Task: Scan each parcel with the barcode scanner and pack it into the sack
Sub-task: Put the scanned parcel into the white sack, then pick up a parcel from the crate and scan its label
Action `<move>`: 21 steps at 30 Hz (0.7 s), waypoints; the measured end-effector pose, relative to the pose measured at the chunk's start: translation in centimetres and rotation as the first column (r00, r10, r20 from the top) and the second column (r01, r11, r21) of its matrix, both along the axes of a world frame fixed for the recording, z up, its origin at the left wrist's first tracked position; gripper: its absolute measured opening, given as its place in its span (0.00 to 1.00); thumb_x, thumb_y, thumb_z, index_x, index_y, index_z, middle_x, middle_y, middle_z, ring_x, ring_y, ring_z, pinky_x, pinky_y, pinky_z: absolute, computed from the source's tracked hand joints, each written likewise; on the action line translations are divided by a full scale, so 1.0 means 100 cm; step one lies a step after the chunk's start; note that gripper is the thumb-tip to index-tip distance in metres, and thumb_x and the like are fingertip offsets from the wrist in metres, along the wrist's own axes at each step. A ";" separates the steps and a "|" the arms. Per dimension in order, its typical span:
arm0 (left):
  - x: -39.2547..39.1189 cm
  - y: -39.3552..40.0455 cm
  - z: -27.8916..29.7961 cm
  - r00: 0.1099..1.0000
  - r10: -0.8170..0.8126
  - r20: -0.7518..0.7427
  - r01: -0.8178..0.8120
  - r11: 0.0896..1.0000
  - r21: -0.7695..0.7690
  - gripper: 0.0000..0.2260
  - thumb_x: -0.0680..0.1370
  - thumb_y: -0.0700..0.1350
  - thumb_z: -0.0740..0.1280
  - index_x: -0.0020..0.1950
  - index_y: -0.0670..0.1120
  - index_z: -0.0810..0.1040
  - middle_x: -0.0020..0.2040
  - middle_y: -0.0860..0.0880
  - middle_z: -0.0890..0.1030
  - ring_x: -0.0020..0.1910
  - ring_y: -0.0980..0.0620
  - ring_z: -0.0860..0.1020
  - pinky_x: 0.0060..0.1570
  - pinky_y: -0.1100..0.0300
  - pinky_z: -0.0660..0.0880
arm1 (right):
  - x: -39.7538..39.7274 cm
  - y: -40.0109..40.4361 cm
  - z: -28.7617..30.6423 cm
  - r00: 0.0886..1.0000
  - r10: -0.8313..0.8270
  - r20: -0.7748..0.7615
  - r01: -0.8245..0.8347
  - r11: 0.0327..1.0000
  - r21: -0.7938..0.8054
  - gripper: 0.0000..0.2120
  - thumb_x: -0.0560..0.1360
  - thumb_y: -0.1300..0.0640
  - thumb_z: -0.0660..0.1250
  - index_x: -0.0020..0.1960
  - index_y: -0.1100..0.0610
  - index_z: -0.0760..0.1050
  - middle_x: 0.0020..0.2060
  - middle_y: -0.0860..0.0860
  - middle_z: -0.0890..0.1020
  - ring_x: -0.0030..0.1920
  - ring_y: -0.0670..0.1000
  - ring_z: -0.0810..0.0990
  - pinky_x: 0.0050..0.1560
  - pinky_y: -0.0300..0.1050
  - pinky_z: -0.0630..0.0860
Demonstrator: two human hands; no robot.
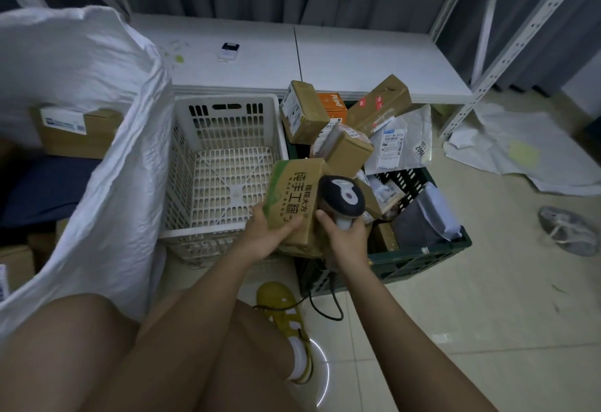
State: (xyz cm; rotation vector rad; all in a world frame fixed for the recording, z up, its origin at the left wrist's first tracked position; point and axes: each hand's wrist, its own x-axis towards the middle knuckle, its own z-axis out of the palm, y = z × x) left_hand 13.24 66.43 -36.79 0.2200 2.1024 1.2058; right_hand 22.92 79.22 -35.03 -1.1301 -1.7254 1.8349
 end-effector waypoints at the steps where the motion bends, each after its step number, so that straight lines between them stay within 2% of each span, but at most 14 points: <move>1: 0.001 0.002 -0.001 1.000 -0.027 0.000 0.027 0.999 -0.038 0.58 0.55 0.77 0.69 0.76 0.52 0.52 0.70 0.49 0.68 0.68 0.47 0.69 0.66 0.47 0.71 | 0.001 0.000 0.000 1.000 0.008 -0.003 -0.008 1.000 -0.010 0.23 0.74 0.61 0.72 0.67 0.60 0.70 0.56 0.51 0.79 0.54 0.47 0.77 0.38 0.25 0.72; 2: 0.002 0.004 -0.003 0.998 -0.056 -0.013 0.055 0.993 -0.101 0.62 0.52 0.79 0.68 0.77 0.53 0.49 0.73 0.48 0.64 0.71 0.45 0.64 0.68 0.44 0.67 | 0.002 0.001 -0.001 1.000 0.024 -0.009 -0.024 1.000 -0.017 0.22 0.75 0.62 0.71 0.67 0.60 0.71 0.55 0.51 0.79 0.54 0.48 0.77 0.38 0.24 0.73; 4: 0.005 0.008 -0.009 0.994 -0.095 -0.046 0.083 0.974 -0.213 0.62 0.53 0.77 0.69 0.78 0.53 0.44 0.75 0.46 0.58 0.74 0.43 0.58 0.71 0.43 0.62 | 0.004 0.003 -0.003 0.998 0.059 -0.008 -0.059 0.998 -0.018 0.20 0.75 0.64 0.70 0.65 0.59 0.71 0.53 0.50 0.79 0.51 0.46 0.78 0.38 0.24 0.73; 6: 0.006 0.011 -0.011 0.996 -0.054 -0.070 0.040 0.980 -0.193 0.59 0.53 0.76 0.70 0.76 0.57 0.47 0.73 0.47 0.64 0.71 0.43 0.64 0.68 0.44 0.67 | 0.007 0.005 -0.003 0.999 0.051 -0.009 -0.052 0.999 -0.016 0.18 0.75 0.64 0.70 0.63 0.58 0.72 0.51 0.50 0.79 0.49 0.45 0.78 0.39 0.26 0.73; 8: 0.002 0.011 -0.004 1.000 0.023 0.003 -0.023 0.999 -0.033 0.50 0.57 0.75 0.71 0.73 0.59 0.56 0.68 0.50 0.71 0.66 0.47 0.71 0.64 0.45 0.72 | 0.011 0.010 -0.004 0.999 -0.047 -0.026 0.047 0.999 0.008 0.18 0.75 0.62 0.71 0.64 0.57 0.73 0.54 0.51 0.80 0.54 0.49 0.78 0.47 0.34 0.74; 10: 0.001 0.012 0.008 0.977 0.062 0.202 -0.102 0.975 0.198 0.30 0.71 0.64 0.69 0.69 0.56 0.64 0.64 0.52 0.75 0.62 0.49 0.75 0.63 0.46 0.74 | 0.016 0.017 -0.003 0.982 -0.179 -0.065 0.181 0.983 0.030 0.21 0.74 0.62 0.71 0.66 0.58 0.72 0.59 0.53 0.79 0.59 0.51 0.77 0.55 0.42 0.72; 12: 0.002 0.014 0.019 0.918 0.011 0.395 -0.154 0.930 0.333 0.16 0.78 0.57 0.64 0.64 0.55 0.71 0.62 0.51 0.77 0.60 0.49 0.77 0.61 0.46 0.75 | 0.021 0.025 -0.003 0.961 -0.258 -0.103 0.260 0.966 0.004 0.24 0.74 0.61 0.72 0.68 0.59 0.70 0.62 0.54 0.78 0.62 0.51 0.76 0.61 0.44 0.71; 15: 0.008 0.017 0.023 0.854 -0.048 0.517 -0.189 0.899 0.395 0.10 0.80 0.55 0.61 0.60 0.55 0.74 0.63 0.48 0.78 0.62 0.47 0.76 0.58 0.49 0.77 | 0.026 0.032 -0.002 0.968 -0.233 -0.092 0.231 0.973 -0.024 0.25 0.72 0.60 0.74 0.67 0.60 0.71 0.61 0.55 0.79 0.61 0.53 0.78 0.65 0.52 0.73; 17: 0.011 0.020 0.019 0.887 0.026 0.461 -0.211 0.910 0.356 0.11 0.81 0.52 0.61 0.63 0.55 0.74 0.64 0.48 0.77 0.60 0.46 0.77 0.54 0.50 0.79 | 0.028 0.032 -0.002 0.983 -0.178 -0.047 0.178 0.984 0.011 0.21 0.72 0.63 0.74 0.63 0.61 0.72 0.59 0.55 0.80 0.58 0.53 0.78 0.61 0.48 0.73; 19: 0.012 0.023 0.020 0.930 0.118 0.347 -0.239 0.914 0.329 0.16 0.82 0.49 0.61 0.70 0.56 0.68 0.63 0.49 0.75 0.60 0.45 0.77 0.52 0.48 0.79 | 0.031 0.029 -0.004 0.988 -0.153 -0.034 0.155 0.987 0.035 0.22 0.72 0.66 0.73 0.63 0.62 0.72 0.57 0.56 0.80 0.56 0.53 0.78 0.56 0.45 0.73; 21: 0.012 0.024 0.020 0.973 0.209 0.101 -0.230 0.925 0.302 0.18 0.82 0.45 0.60 0.73 0.53 0.66 0.60 0.50 0.73 0.60 0.45 0.76 0.48 0.50 0.80 | 0.030 0.025 -0.008 0.992 -0.125 -0.033 0.126 0.991 0.036 0.26 0.70 0.67 0.75 0.66 0.63 0.71 0.56 0.55 0.80 0.56 0.52 0.79 0.52 0.41 0.73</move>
